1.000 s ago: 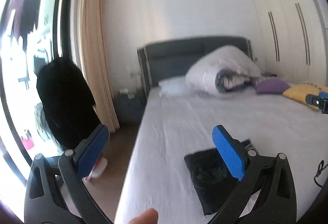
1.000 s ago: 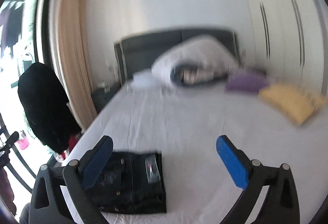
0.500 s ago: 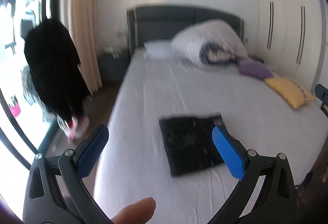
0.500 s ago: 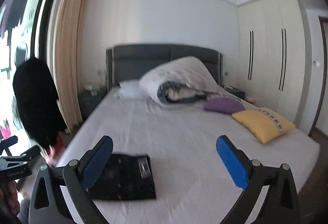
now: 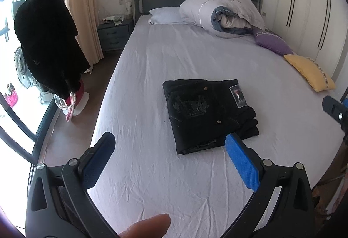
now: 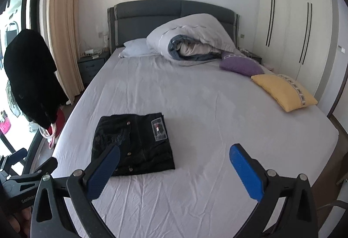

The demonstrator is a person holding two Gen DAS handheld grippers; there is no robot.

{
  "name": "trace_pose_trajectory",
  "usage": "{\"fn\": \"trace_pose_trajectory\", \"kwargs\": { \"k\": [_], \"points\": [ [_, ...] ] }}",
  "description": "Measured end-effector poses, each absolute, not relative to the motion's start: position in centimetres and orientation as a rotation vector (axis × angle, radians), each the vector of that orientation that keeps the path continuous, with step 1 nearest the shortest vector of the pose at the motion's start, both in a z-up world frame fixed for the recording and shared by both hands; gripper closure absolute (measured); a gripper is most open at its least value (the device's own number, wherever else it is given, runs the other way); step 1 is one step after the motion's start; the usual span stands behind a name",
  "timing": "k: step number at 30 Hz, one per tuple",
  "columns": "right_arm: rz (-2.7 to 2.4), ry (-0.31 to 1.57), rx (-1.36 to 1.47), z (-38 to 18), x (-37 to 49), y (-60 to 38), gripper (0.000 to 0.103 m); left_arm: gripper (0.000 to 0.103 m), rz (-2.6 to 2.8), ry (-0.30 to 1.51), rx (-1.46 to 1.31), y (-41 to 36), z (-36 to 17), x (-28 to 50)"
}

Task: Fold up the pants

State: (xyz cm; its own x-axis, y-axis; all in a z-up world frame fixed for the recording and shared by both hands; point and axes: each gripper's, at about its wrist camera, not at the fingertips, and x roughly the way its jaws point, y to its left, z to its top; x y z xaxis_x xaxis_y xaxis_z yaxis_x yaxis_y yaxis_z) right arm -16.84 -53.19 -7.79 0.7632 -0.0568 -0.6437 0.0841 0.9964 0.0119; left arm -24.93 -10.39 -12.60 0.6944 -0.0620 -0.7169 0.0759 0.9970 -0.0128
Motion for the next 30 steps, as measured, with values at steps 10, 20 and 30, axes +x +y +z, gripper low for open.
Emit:
{"fn": "trace_pose_trajectory", "kwargs": {
  "k": [10, 20, 30],
  "points": [
    [-0.045, 0.743, 0.026, -9.7, -16.5, -51.5, 0.0, 0.0, -0.071, 0.839, 0.003, -10.0, -14.4, -23.9],
    [-0.04, 0.763, 0.023, -10.3, -16.5, -51.0, 0.0, 0.0, -0.066, 0.854, 0.002, -9.9, -14.9, -23.7],
    [-0.033, 0.78, 0.016, -10.9, -16.5, -50.4, 0.0, 0.0, -0.066, 0.857, 0.001, -9.9, -15.2, -23.6]
  ]
}}
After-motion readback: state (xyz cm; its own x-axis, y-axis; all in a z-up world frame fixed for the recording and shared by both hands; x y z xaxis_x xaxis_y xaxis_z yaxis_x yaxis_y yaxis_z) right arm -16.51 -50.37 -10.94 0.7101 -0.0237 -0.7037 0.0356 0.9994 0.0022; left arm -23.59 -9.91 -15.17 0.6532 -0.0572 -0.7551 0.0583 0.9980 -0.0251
